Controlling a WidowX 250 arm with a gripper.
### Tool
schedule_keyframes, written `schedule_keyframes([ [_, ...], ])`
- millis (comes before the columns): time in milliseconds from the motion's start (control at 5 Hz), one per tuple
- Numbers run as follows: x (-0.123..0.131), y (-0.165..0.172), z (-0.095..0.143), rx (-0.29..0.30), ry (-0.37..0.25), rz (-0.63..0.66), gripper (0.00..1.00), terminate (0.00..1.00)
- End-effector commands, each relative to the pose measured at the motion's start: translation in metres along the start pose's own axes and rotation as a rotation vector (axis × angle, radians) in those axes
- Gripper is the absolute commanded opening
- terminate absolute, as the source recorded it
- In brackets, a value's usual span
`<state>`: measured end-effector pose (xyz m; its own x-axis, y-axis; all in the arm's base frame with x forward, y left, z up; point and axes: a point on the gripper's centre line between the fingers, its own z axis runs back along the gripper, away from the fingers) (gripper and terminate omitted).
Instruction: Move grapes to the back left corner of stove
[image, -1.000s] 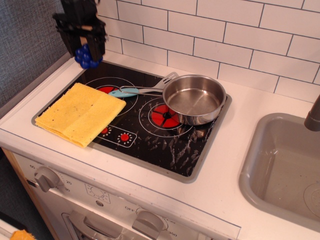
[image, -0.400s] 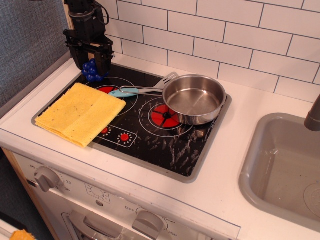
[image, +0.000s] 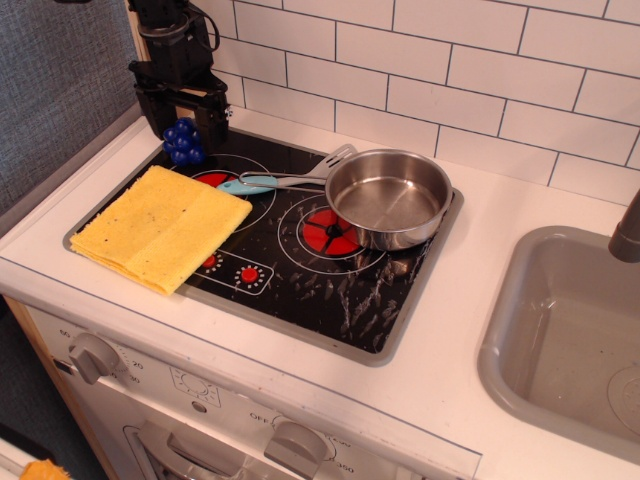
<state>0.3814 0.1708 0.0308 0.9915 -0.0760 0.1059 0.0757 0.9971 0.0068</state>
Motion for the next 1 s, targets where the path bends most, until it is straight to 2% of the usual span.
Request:
schedule_keyframes([
  [0, -0.014, -0.03, 0.085, 0.045, -0.138, -0.09, 1.0, 0.0],
  [200, -0.016, -0.043, 0.088, 0.037, -0.133, -0.111, 1.0, 0.0],
  [600, -0.016, -0.048, 0.088, 0.06, -0.123, -0.131, 1.0, 0.0],
  [800, -0.016, -0.048, 0.088, 0.06, -0.123, -0.131, 1.0, 1.0],
])
